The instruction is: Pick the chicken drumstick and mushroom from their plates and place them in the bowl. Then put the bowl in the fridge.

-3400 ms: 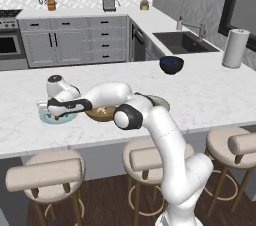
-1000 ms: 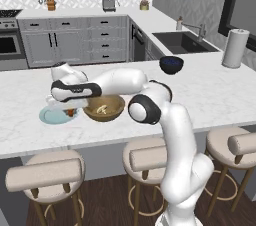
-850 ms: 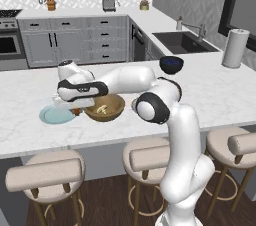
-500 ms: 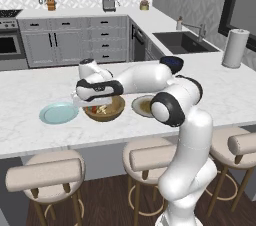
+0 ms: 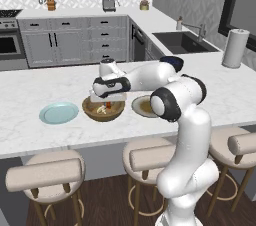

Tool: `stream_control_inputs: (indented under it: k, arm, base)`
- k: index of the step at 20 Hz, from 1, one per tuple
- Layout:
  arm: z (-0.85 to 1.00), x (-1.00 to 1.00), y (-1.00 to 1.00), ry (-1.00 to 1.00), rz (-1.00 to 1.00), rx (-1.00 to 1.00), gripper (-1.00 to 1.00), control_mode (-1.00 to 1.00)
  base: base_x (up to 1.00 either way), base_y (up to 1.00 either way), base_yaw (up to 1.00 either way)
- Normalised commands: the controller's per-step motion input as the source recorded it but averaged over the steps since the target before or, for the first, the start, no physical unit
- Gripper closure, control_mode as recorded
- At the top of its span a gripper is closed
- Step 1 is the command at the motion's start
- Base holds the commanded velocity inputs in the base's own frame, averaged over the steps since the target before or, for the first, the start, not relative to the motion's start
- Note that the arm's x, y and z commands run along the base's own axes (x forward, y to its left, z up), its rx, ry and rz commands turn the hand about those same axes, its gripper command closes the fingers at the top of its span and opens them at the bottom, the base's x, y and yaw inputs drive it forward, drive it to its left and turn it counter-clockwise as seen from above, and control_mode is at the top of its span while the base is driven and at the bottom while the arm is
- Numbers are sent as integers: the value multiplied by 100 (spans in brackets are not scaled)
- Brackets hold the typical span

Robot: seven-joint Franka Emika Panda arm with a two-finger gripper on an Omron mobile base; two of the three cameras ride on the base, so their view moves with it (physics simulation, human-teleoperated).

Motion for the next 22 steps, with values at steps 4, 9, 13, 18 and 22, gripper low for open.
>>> stream_control_inputs:
  k: [4,9,13,18,22]
  arm:
    - [-31,78,-9,13,0,0,100,-100]
    - [-46,19,14,12,0,0,100,-100]
    - [-21,16,3,4,0,0,100,-100]
    - [-2,-35,6,0,0,0,-100,-100]
    - [0,-61,0,0,0,0,-100,-100]
  base:
    - [0,0,0]
    - [0,0,0]
    - [0,0,0]
    - [0,0,0]
    - [0,0,0]
